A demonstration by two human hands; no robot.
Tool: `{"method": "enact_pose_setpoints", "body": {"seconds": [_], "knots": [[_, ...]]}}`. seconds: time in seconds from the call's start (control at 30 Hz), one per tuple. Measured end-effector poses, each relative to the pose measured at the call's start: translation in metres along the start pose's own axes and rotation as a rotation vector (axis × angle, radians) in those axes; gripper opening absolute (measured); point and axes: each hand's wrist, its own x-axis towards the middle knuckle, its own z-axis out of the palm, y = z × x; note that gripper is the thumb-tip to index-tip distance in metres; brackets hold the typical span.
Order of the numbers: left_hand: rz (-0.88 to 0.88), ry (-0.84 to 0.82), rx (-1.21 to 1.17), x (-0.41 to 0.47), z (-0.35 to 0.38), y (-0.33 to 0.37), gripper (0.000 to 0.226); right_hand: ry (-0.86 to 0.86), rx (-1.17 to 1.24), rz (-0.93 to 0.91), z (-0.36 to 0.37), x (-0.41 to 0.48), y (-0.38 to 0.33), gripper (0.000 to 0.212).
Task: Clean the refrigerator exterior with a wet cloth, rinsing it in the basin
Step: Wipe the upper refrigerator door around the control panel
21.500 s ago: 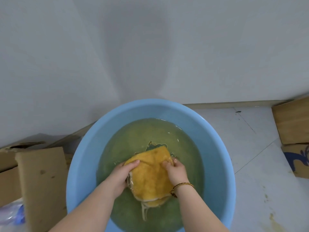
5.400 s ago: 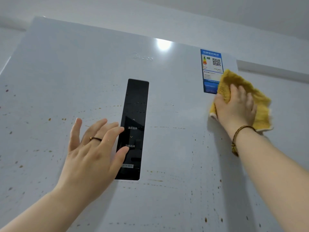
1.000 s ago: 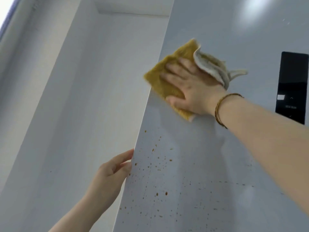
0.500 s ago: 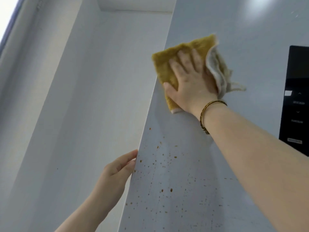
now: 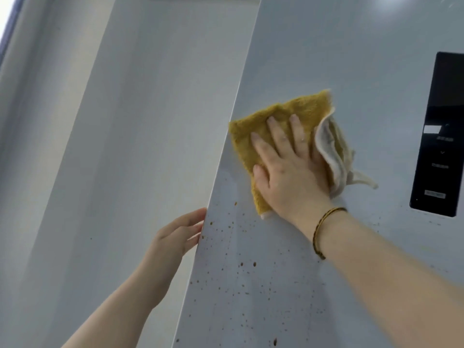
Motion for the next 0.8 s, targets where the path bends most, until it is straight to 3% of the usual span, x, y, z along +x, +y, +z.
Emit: {"method": "enact_pose_setpoints", "body": {"seconds": [0.1,0.23,0.47,0.7,0.8], "knots": [[-0.027,0.042,-0.095,0.002,0.000,0.002,0.028,0.008,0.008,-0.239,0.021,-0.042,-0.021,0.051],[-0.037,0.057,-0.147,0.002,0.004,0.007,0.043,-0.017,0.054,-0.435,0.020,-0.063,-0.019,0.049],[-0.056,0.093,-0.164,0.003,0.000,0.001,0.039,0.104,0.096,-0.102,0.022,-0.039,-0.019,0.052],[-0.052,0.092,-0.149,0.000,-0.001,0.004,0.036,-0.009,0.115,-0.474,0.045,-0.123,-0.057,0.046],[-0.038,0.071,-0.060,0.001,-0.002,0.006,0.039,0.011,0.126,-0.478,0.041,-0.114,-0.048,0.047]]}}
